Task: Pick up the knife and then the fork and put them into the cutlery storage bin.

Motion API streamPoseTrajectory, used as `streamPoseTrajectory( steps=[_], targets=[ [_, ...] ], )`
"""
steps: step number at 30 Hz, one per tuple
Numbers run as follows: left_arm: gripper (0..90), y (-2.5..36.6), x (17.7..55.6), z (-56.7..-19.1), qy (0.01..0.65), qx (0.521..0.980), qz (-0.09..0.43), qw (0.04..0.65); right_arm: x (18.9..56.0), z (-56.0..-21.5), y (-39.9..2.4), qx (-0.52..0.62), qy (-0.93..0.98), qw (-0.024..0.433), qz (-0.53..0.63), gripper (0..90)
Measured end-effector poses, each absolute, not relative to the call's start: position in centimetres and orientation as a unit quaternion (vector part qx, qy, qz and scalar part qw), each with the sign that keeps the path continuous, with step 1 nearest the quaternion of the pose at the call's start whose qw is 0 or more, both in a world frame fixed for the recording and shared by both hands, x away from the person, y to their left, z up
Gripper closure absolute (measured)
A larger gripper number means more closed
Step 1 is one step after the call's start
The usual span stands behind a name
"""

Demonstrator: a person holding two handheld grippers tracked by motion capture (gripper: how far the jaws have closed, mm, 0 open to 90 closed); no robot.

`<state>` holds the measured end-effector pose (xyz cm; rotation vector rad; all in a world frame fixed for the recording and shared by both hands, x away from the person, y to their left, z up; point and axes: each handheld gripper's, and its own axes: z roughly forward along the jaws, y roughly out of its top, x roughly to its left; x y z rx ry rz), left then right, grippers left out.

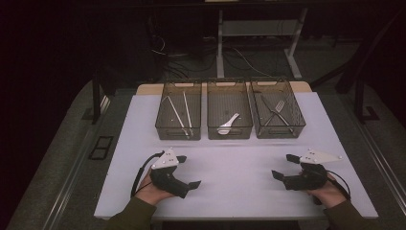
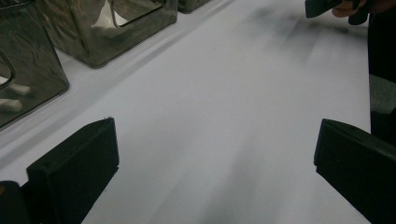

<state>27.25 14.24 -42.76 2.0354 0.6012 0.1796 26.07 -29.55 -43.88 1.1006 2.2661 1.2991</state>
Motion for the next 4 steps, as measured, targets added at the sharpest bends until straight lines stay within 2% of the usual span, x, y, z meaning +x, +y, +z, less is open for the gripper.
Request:
streamPoseTrajectory(
  steps=[4],
  targets=[
    [0.0,14.19,27.23,-42.73,0.247,0.837,0.075,0.483,26.09,-43.98,-29.50,0.382,0.794,0.152,0.449,14.4]
  ],
)
